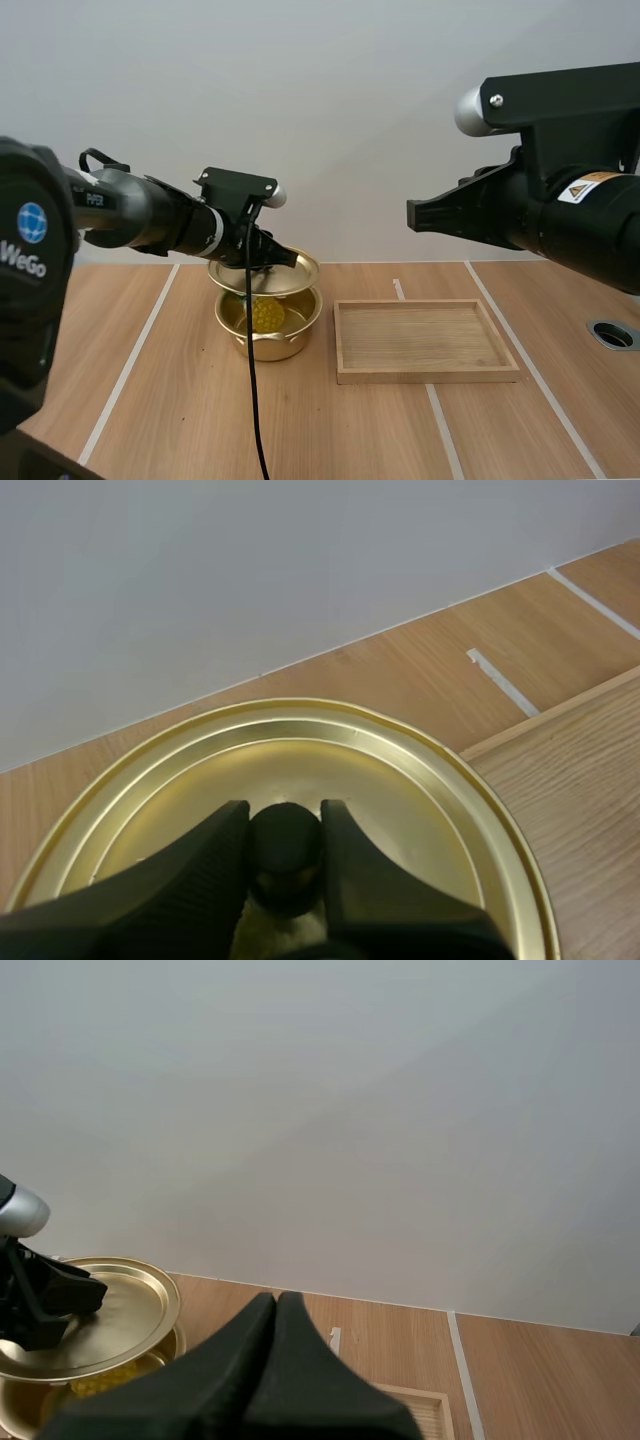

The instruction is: Open the pot, put the pineapple inside, and close it

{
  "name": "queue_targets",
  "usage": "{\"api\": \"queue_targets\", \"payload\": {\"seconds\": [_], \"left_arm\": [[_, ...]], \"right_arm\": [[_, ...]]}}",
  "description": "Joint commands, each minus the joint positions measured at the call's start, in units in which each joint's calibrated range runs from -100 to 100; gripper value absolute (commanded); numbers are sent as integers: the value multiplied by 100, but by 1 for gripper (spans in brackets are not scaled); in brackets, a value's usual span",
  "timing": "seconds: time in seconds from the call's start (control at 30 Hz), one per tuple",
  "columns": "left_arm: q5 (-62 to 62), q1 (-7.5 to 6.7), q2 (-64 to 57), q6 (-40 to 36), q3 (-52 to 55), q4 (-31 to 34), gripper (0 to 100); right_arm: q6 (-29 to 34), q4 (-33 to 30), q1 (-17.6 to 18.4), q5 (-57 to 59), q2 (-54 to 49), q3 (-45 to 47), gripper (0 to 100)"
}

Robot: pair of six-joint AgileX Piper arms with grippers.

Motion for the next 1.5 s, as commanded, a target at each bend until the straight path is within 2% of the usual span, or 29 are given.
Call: {"api": "queue_targets", "payload": {"seconds": [0.0,0.2,0.4,0.57,1.1,1.47], "left_arm": [[-192,-2,102,60,10,-173,0],[-120,-2,350,557,238,-746,0],[-74,-2,488,650,459,-776,0],[14,-2,581,993,548,-1063,0],[429,-2,1257,1027,724,-1025,0],[757,-2,1281,1156,929,-955,0]], "right_arm": [[5,-1,-17,-32,-59,-1,0],[5,-1,-17,-32,-59,-1,0],[5,-1,-17,-32,-59,-1,0],[5,-1,-17,-32,-59,-1,0],[5,-1,-17,-32,-59,-1,0],[5,-1,-17,-32,-59,-1,0]]}}
